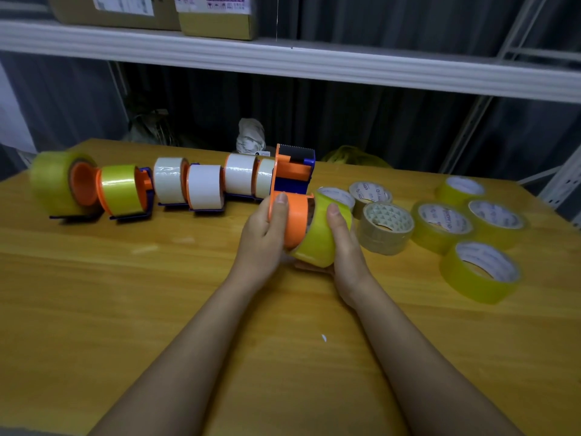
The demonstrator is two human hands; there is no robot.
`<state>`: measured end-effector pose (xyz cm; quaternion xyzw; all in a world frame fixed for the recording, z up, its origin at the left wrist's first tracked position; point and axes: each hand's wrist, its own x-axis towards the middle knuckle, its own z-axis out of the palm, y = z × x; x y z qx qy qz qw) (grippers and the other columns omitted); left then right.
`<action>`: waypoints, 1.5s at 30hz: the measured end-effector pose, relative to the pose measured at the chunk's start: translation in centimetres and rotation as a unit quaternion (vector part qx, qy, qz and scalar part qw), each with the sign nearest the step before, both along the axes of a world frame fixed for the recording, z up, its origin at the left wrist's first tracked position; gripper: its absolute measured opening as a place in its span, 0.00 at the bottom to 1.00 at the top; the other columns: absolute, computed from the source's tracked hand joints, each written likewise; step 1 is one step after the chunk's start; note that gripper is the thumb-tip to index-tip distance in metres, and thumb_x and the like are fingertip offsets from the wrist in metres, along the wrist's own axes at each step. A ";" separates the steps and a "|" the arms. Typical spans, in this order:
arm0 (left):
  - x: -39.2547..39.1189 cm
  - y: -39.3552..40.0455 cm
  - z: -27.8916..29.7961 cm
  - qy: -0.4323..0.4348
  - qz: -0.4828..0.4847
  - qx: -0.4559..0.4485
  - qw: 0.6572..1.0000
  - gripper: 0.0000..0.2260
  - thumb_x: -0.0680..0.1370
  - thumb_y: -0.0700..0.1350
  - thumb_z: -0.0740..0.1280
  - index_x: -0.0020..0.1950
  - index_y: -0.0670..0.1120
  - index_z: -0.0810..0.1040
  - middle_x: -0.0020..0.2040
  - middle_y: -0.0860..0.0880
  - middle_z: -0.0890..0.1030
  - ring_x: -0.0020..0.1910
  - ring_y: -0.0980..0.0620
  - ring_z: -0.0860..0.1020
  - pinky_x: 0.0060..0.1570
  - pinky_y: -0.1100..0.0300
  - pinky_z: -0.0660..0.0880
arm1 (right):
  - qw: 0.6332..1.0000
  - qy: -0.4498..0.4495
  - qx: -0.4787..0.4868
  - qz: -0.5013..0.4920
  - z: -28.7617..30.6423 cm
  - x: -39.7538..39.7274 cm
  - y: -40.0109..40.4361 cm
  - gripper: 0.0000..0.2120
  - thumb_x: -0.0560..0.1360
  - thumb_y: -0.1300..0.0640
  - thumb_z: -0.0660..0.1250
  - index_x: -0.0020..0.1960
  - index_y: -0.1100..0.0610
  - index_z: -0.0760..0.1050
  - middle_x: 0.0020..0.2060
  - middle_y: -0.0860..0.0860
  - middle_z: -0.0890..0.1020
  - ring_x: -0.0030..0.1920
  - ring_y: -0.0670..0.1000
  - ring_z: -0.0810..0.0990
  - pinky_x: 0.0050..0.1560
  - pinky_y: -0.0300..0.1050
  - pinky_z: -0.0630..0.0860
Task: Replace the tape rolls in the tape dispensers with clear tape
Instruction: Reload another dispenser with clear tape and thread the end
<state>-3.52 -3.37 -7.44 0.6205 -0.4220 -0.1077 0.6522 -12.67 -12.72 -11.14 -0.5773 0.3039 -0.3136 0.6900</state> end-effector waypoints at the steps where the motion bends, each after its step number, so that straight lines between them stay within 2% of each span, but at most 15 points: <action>1: 0.0 0.0 -0.1 -0.005 0.001 -0.001 1.000 0.13 0.83 0.50 0.53 0.45 0.48 0.73 0.34 0.50 0.73 0.30 0.59 0.72 0.31 0.67 0.69 | 1.000 -0.003 0.005 0.001 0.0 0.0 0.0 0.55 0.57 0.22 0.68 0.76 0.42 0.53 0.65 0.52 0.75 0.59 0.57 0.80 0.56 0.64 0.77; 5: 0.2 -0.1 -0.3 -0.011 0.005 -0.011 1.000 0.14 0.82 0.51 0.55 0.43 0.46 0.73 0.32 0.51 0.71 0.30 0.58 0.71 0.32 0.66 0.67 | 0.998 -0.040 0.042 0.020 0.5 -0.3 0.2 0.50 0.61 0.26 0.69 0.76 0.44 0.56 0.65 0.55 0.76 0.56 0.58 0.82 0.47 0.61 0.81; 8: 0.3 0.1 -0.2 -0.025 -0.004 -0.014 1.000 0.14 0.80 0.53 0.55 0.41 0.47 0.73 0.31 0.53 0.71 0.29 0.59 0.70 0.31 0.66 0.67 | 0.996 -0.059 0.041 0.049 0.8 -0.4 0.2 0.39 0.66 0.31 0.65 0.73 0.46 0.63 0.61 0.56 0.79 0.52 0.57 0.84 0.41 0.55 0.81; 10: 0.3 0.2 -0.1 -0.005 -0.021 -0.005 1.000 0.14 0.82 0.52 0.55 0.45 0.46 0.75 0.33 0.52 0.73 0.31 0.58 0.73 0.33 0.66 0.70 | 0.997 -0.053 0.039 0.047 0.9 -0.5 0.1 0.40 0.66 0.31 0.65 0.74 0.46 0.61 0.61 0.56 0.78 0.52 0.57 0.84 0.39 0.54 0.81; 12: 0.3 0.4 0.2 0.049 -0.052 0.003 0.997 0.11 0.83 0.47 0.55 0.49 0.48 0.76 0.38 0.50 0.76 0.32 0.61 0.76 0.32 0.69 0.72 | 0.998 -0.048 0.013 0.030 0.9 -0.6 0.1 0.43 0.65 0.31 0.66 0.75 0.45 0.58 0.62 0.55 0.77 0.52 0.56 0.84 0.39 0.53 0.81; 16: 0.7 0.5 1.4 0.189 -0.112 0.031 0.975 0.10 0.82 0.39 0.55 0.46 0.47 0.74 0.40 0.48 0.75 0.31 0.60 0.78 0.27 0.67 0.73 | 0.993 -0.040 -0.115 0.001 1.6 -1.7 0.1 0.22 0.73 0.37 0.64 0.65 0.41 0.66 0.57 0.48 0.77 0.47 0.39 0.81 0.40 0.34 0.78; 18: 1.0 0.2 1.3 0.234 -0.114 0.040 0.965 0.06 0.79 0.41 0.59 0.44 0.47 0.73 0.42 0.46 0.74 0.39 0.51 0.77 0.35 0.60 0.73 | 0.991 -0.035 -0.126 0.019 1.9 -2.0 0.2 0.15 0.74 0.41 0.64 0.59 0.38 0.67 0.54 0.46 0.76 0.44 0.35 0.80 0.40 0.30 0.76; 19: 0.9 0.2 1.3 0.255 -0.105 0.049 0.960 0.03 0.76 0.45 0.62 0.45 0.47 0.73 0.44 0.44 0.75 0.43 0.46 0.76 0.40 0.57 0.72 | 0.991 -0.034 -0.130 0.026 1.9 -2.1 0.2 0.15 0.74 0.41 0.64 0.59 0.38 0.66 0.54 0.46 0.77 0.45 0.36 0.80 0.41 0.31 0.76; 22: 0.6 0.4 1.0 0.328 -0.087 0.070 0.938 0.15 0.67 0.51 0.63 0.50 0.47 0.76 0.48 0.39 0.76 0.47 0.41 0.76 0.47 0.50 0.72 | 0.987 -0.028 -0.152 0.035 1.8 -1.9 0.3 0.26 0.72 0.41 0.65 0.68 0.42 0.63 0.59 0.49 0.77 0.54 0.45 0.80 0.51 0.40 0.78; 25: 0.5 0.2 0.8 0.341 -0.068 0.051 0.936 0.08 0.76 0.50 0.63 0.49 0.47 0.78 0.48 0.39 0.79 0.48 0.39 0.78 0.49 0.49 0.75 | 0.982 -0.031 -0.179 0.042 1.7 -1.8 0.6 0.29 0.72 0.42 0.63 0.71 0.43 0.61 0.61 0.49 0.75 0.57 0.47 0.78 0.56 0.46 0.77; 27: 0.6 0.1 0.8 0.330 -0.064 0.042 0.941 0.11 0.78 0.53 0.64 0.51 0.47 0.79 0.50 0.40 0.82 0.51 0.40 0.80 0.54 0.47 0.76 | 0.981 -0.038 -0.186 0.046 1.8 -1.8 0.7 0.27 0.72 0.44 0.63 0.70 0.44 0.62 0.61 0.50 0.74 0.56 0.47 0.78 0.54 0.45 0.78; 32: 0.7 -0.1 0.7 0.277 -0.058 0.042 0.958 0.08 0.79 0.52 0.63 0.48 0.49 0.78 0.44 0.45 0.82 0.45 0.46 0.81 0.49 0.52 0.78 | 0.980 -0.055 -0.184 0.048 1.9 -1.8 0.7 0.24 0.73 0.47 0.64 0.67 0.41 0.63 0.59 0.46 0.73 0.52 0.40 0.79 0.48 0.36 0.77; 35: 1.0 0.1 0.5 0.255 -0.075 0.053 0.963 0.09 0.78 0.51 0.64 0.53 0.48 0.78 0.45 0.46 0.83 0.44 0.48 0.82 0.44 0.57 0.78 | 0.981 -0.069 -0.174 0.045 2.0 -1.9 0.5 0.22 0.75 0.51 0.67 0.65 0.42 0.64 0.57 0.41 0.73 0.49 0.34 0.79 0.45 0.32 0.76; 41: 1.2 0.7 0.7 0.238 -0.124 0.059 0.962 0.10 0.78 0.48 0.65 0.58 0.46 0.77 0.47 0.46 0.82 0.41 0.50 0.82 0.36 0.59 0.78 | 0.990 -0.079 -0.111 0.037 1.8 -1.5 0.0 0.28 0.72 0.46 0.67 0.70 0.43 0.64 0.61 0.51 0.78 0.58 0.53 0.81 0.59 0.56 0.78; 45: 1.2 0.9 0.6 0.221 -0.151 0.078 0.960 0.08 0.78 0.47 0.64 0.56 0.51 0.76 0.48 0.51 0.82 0.44 0.55 0.81 0.46 0.61 0.77 | 0.988 -0.074 -0.133 0.032 1.7 -1.7 -0.3 0.27 0.71 0.47 0.67 0.69 0.40 0.63 0.62 0.51 0.77 0.57 0.51 0.81 0.56 0.50 0.79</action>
